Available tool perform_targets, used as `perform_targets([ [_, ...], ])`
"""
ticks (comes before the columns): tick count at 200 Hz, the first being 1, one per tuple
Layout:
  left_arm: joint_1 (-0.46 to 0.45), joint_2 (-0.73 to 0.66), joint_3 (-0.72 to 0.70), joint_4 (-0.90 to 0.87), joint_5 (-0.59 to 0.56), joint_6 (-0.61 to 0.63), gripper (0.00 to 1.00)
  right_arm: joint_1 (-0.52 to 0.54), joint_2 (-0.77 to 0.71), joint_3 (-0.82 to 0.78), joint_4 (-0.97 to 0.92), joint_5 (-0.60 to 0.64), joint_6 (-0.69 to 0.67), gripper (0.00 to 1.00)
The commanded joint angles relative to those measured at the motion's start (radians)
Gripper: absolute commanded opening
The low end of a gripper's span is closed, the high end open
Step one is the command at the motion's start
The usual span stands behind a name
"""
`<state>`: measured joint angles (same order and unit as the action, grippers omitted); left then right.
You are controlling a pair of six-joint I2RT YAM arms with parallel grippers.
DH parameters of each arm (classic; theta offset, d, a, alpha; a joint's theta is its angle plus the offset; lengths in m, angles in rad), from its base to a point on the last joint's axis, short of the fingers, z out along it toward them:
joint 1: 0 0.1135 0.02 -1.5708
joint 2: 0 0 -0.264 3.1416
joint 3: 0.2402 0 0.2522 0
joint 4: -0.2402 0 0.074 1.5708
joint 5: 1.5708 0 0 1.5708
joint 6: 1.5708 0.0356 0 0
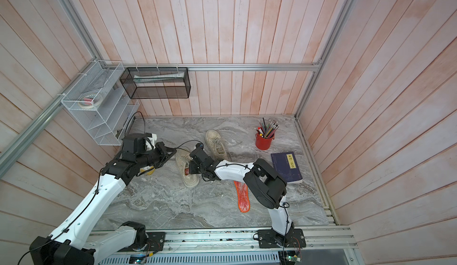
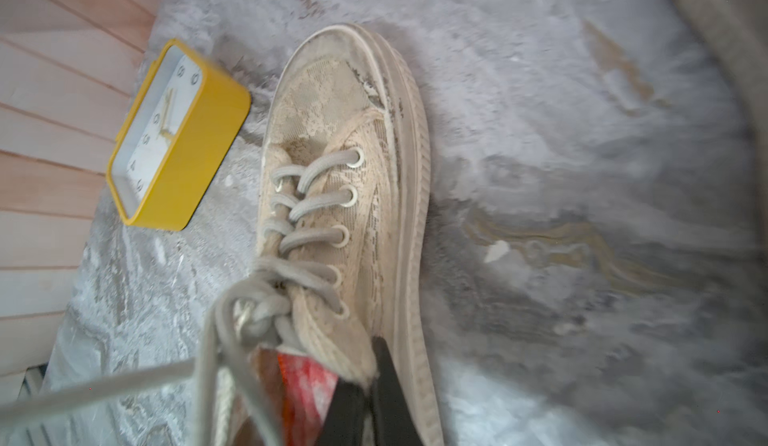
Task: Remove the insole from the shoe
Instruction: Move the shoe to the center of the board.
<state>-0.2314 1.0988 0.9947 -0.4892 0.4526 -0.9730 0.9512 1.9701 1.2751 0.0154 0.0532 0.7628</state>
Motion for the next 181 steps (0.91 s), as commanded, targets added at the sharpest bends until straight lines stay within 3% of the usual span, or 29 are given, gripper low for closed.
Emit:
perform_targets([
  [1,-0.012,0.01,0.028,0.094,0.107,-0.025,0.0,-0.014,-0.035,-0.024,-0.018,0.07,0.049,0.0],
  [37,-0.011,-0.006,-0.007,0.107,0.113,-0.055,0.0,-0.022,-0.015,-0.032,-0.012,0.03,0.068,0.04],
  [76,0.005,-0.023,-0.034,0.026,-0.029,-0.064,0.0,-0.026,-0.047,-0.007,0.017,-0.039,0.031,0.41],
  [105,0.029,-0.014,-0.086,0.048,-0.129,-0.1,0.0,-0.028,-0.141,-0.035,0.018,-0.063,-0.02,0.59],
  [140,0.055,0.058,-0.096,0.107,-0.177,-0.119,0.0,-0.029,-0.294,-0.157,0.044,-0.088,-0.06,0.62],
  [181,0.113,0.123,-0.148,0.113,-0.218,-0.221,0.0,-0.032,-0.476,-0.312,0.01,0.034,-0.034,0.62],
])
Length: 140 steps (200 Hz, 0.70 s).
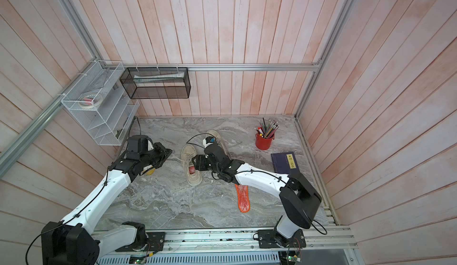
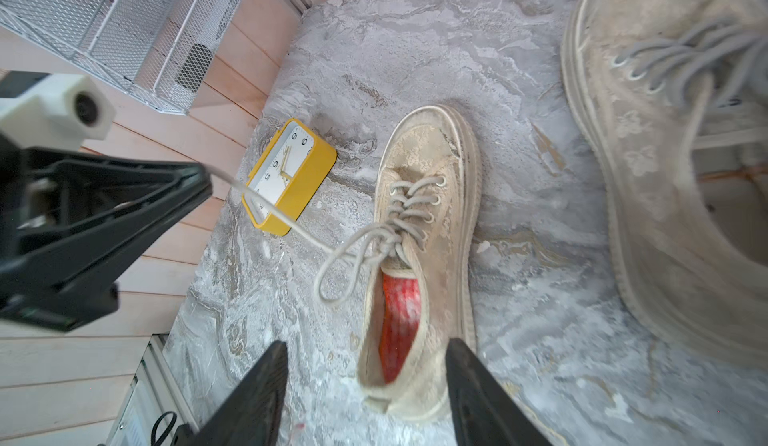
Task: Remove the insole from the shoe
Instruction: Move the shoe to the center of the board.
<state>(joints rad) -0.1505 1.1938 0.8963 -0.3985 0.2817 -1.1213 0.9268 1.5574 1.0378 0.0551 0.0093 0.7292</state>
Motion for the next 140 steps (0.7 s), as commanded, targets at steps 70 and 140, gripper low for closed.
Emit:
perform_targets([
  [70,0.09,0.086,-0.159,0.022,-0.118,-0.068,0.64,-0.013,-0.166,-0.167,-0.087,0.142,0.04,0.62],
  [140,0.067,-0.006,-0.005,-0.177,-0.039,0.368,0.6,-0.023,-0.163,-0.139,-0.095,0.146,-0.04,0.6],
])
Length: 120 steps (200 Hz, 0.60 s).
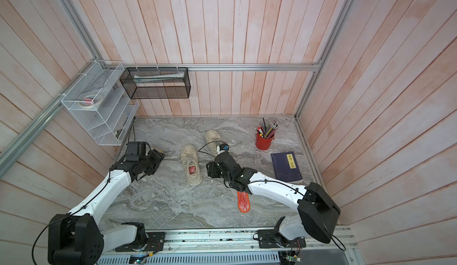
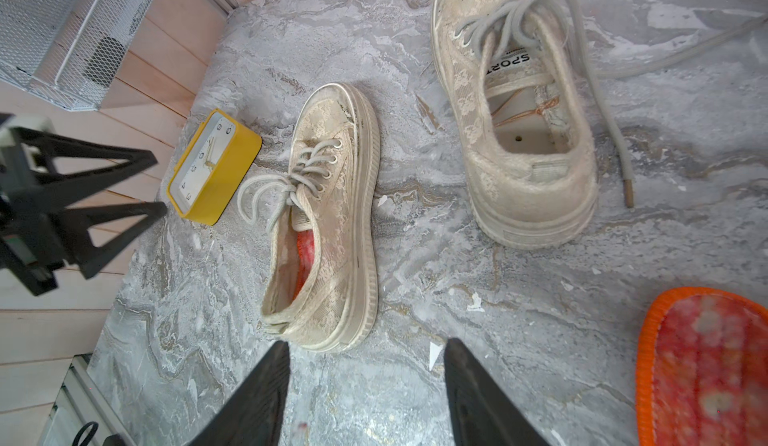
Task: Remove the insole from the shoe
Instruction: Move the shoe to the center of the board.
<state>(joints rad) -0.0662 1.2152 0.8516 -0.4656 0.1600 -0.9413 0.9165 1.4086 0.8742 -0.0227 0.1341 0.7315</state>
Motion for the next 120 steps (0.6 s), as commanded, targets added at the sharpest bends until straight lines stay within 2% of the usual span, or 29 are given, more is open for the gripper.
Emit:
perform_targets([
  [1,-0.019,-0.029,0.038,-0.112,0.088,0.189,0.59,-0.012,-0.014,0.025,-0.017,0.021,-0.043,0.6],
  [35,-0.117,-0.082,-0.022,-0.078,0.25,0.147,0.51,-0.021,-0.003,0.039,-0.024,0.008,-0.069,0.59],
  [64,-0.229,-0.021,0.007,-0.075,0.187,0.196,0.46,-0.022,0.025,0.055,-0.006,-0.05,-0.077,0.54],
  [96,-0.234,0.048,0.029,-0.072,0.142,0.208,0.46,0.0,0.124,0.145,-0.02,-0.115,-0.141,0.39],
  [120,-0.22,0.091,0.027,-0.028,0.133,0.19,0.54,0.013,0.219,0.244,-0.078,-0.135,-0.201,0.35],
])
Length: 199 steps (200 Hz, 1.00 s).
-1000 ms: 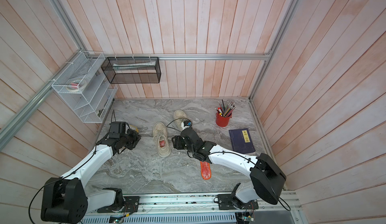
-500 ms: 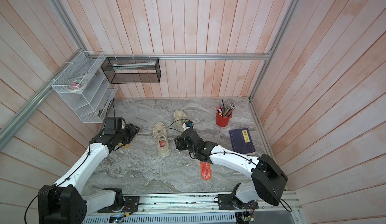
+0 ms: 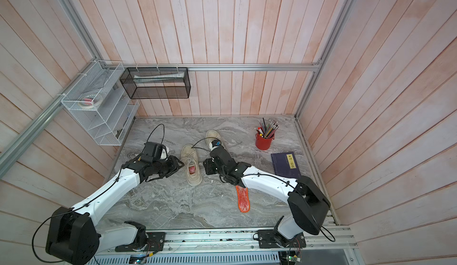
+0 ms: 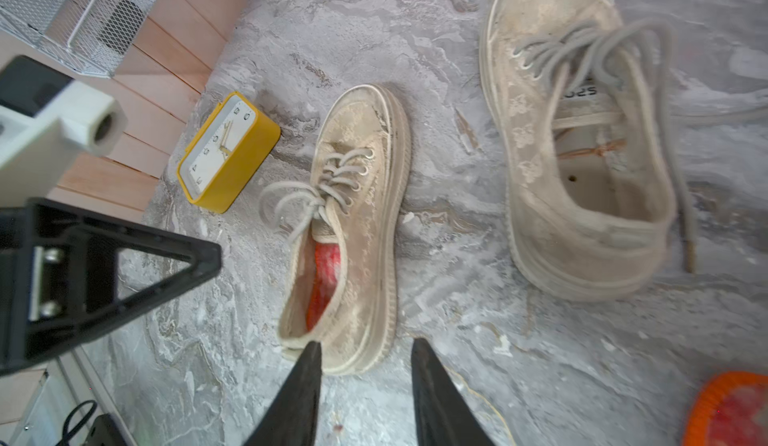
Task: Remove the insole from the shoe
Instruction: Move the shoe to the center of the board.
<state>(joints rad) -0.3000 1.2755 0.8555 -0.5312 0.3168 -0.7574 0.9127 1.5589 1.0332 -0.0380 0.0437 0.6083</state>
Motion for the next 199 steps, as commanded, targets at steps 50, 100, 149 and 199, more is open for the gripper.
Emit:
perform_targets([
  [50,0.07,0.066,-0.07,0.274,0.112,-0.129,0.58,0.018,0.127,0.14,-0.11,-0.042,-0.089,0.33],
  [100,0.082,0.128,-0.086,0.33,0.14,-0.174,0.63,0.017,0.101,0.109,-0.103,-0.038,-0.065,0.44],
  [149,0.113,0.16,-0.101,0.351,0.147,-0.188,0.7,0.017,0.097,0.105,-0.095,-0.041,-0.059,0.48],
  [199,0.12,0.212,-0.076,0.445,0.202,-0.206,0.46,0.017,0.105,0.11,-0.089,-0.067,-0.064,0.48],
])
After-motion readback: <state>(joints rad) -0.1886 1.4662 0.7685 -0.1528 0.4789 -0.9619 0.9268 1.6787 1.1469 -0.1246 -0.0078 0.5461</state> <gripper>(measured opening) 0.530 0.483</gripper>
